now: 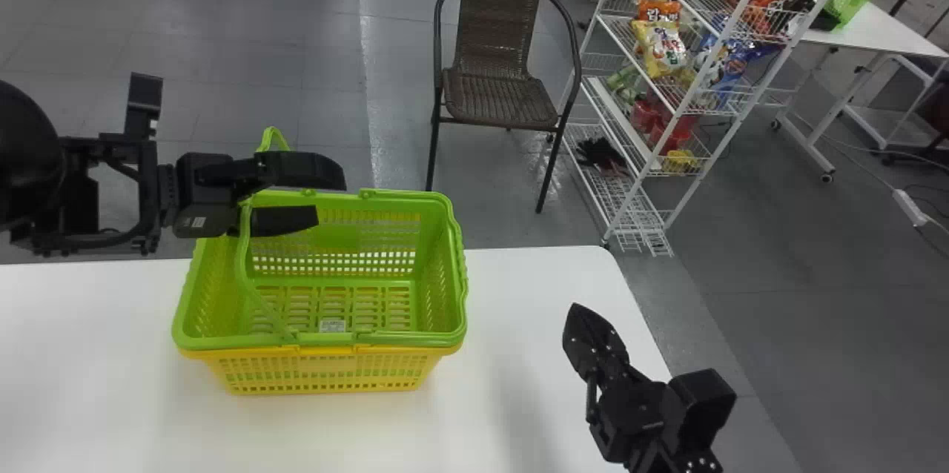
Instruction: Grasp handle with right gripper to insert into left gripper then lift and swing left to center
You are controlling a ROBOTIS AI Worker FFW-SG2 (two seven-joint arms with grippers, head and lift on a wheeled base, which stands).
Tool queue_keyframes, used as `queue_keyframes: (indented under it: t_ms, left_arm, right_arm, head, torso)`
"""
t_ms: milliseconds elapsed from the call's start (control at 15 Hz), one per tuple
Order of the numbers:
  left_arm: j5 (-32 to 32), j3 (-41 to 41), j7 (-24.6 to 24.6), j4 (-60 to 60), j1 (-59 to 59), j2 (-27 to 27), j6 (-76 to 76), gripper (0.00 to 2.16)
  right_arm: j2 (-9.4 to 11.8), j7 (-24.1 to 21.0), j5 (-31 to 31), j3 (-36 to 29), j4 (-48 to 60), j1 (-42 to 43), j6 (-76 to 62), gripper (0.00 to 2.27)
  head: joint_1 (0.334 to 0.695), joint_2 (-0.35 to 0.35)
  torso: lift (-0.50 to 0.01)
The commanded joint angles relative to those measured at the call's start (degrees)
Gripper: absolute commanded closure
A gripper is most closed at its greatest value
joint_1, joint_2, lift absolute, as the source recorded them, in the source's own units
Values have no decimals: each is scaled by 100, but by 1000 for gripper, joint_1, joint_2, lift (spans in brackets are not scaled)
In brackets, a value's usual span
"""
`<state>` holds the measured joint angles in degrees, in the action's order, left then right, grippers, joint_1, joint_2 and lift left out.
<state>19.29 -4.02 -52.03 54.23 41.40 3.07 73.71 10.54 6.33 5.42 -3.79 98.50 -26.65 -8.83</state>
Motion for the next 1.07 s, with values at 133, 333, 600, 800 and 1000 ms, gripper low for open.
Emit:
queue_keyframes:
  t_ms: [133, 333, 600, 800, 1000]
  left_arm:
    - [-30, 6, 0, 97, 0, -17, -62, 107]
    - [-39, 50, 44, 220, -44, -17, -62, 113]
    - [-30, 68, 132, 431, -149, -17, -10, 113]
    - [-30, 68, 132, 431, -149, -17, -10, 117]
    - [-30, 68, 141, 474, -149, -44, 8, 117]
  right_arm:
    - [71, -79, -243, 151, -279, 327, 35, 2078]
    - [132, -158, -437, 344, -472, 599, 158, 2078]
    - [194, -202, -665, 616, -859, 1004, 387, 2105]
    - [264, -273, -841, 854, -1175, 1285, 457, 2108]
    - [308, -316, -991, 1073, -1369, 1575, 633, 2108]
  head:
    - [695, -254]
    - [695, -245]
    - [695, -225]
    - [695, -216]
    - [695, -203]
  torso:
    - [0]
    - [0]
    - [0]
    - [0]
    - [0]
